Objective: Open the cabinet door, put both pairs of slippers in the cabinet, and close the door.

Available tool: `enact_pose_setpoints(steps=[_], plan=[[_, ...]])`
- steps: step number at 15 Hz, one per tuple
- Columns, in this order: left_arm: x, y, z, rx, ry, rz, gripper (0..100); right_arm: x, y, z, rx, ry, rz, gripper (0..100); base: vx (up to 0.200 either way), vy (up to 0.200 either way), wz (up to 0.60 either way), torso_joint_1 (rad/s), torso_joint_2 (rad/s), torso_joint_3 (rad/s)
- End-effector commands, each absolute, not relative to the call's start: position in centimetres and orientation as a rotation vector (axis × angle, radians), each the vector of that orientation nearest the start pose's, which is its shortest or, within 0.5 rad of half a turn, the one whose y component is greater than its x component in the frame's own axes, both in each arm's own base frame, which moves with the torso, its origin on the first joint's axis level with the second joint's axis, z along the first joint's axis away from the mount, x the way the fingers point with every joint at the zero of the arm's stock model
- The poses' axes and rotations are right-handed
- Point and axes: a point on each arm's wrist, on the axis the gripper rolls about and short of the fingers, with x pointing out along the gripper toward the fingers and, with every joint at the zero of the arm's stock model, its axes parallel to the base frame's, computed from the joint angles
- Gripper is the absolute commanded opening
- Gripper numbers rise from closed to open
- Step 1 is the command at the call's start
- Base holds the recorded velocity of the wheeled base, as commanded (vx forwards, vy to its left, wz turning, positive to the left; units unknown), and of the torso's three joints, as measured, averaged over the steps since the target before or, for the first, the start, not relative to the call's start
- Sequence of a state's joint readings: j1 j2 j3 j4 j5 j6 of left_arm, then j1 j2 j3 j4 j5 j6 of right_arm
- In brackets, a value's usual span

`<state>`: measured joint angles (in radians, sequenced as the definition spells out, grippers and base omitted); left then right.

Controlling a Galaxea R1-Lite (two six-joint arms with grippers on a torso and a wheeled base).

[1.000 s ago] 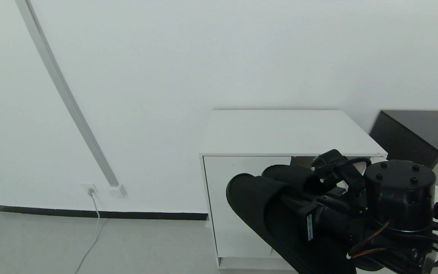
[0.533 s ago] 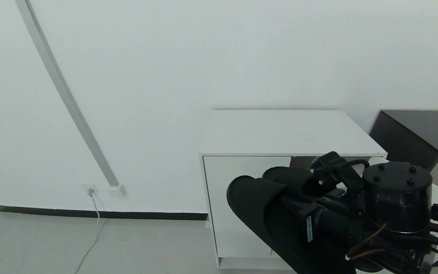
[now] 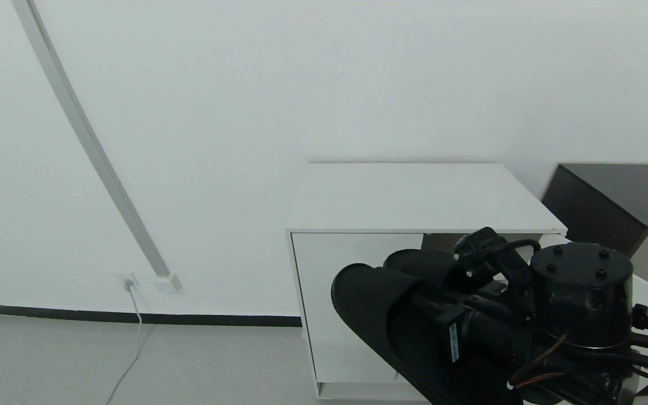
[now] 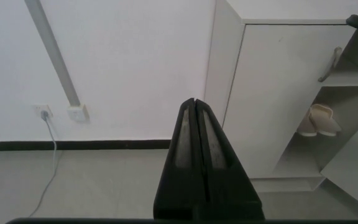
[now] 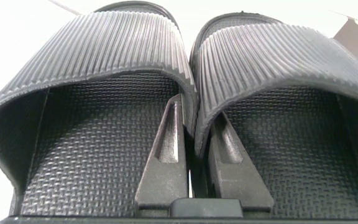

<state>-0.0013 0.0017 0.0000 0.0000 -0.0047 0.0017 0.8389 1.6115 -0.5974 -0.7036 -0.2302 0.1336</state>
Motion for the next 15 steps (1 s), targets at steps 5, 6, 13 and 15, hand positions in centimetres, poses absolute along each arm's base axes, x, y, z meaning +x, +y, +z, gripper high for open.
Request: enact_pose_setpoints(steps=[5, 6, 13, 15], plan=[[-2.27, -0.01, 7.55, 0.002, 0.002, -0.006, 0, 18.18, 19.47, 15.74, -0.033, 0.311, 0.582, 0, 0.000, -0.200, 0.00, 0.003, 0.00, -0.001], [-2.27, -0.01, 7.55, 0.002, 0.002, -0.006, 0, 18.19, 19.48, 15.78, -0.032, 0.310, 0.583, 0, 0.000, -0.200, 0.00, 0.002, 0.00, -0.007], [-2.27, -0.01, 7.55, 0.003, 0.002, -0.006, 0, 18.24, 19.55, 15.80, -0.023, 0.293, 0.588, 0, 0.000, -0.200, 0.00, 0.002, 0.00, 0.004], [-2.27, -0.01, 7.55, 0.003, 0.002, -0.006, 0, 18.17, 19.47, 15.34, -0.024, 0.292, 0.588, 0, 0.000, 0.000, 0.00, 0.000, 0.00, 0.000]])
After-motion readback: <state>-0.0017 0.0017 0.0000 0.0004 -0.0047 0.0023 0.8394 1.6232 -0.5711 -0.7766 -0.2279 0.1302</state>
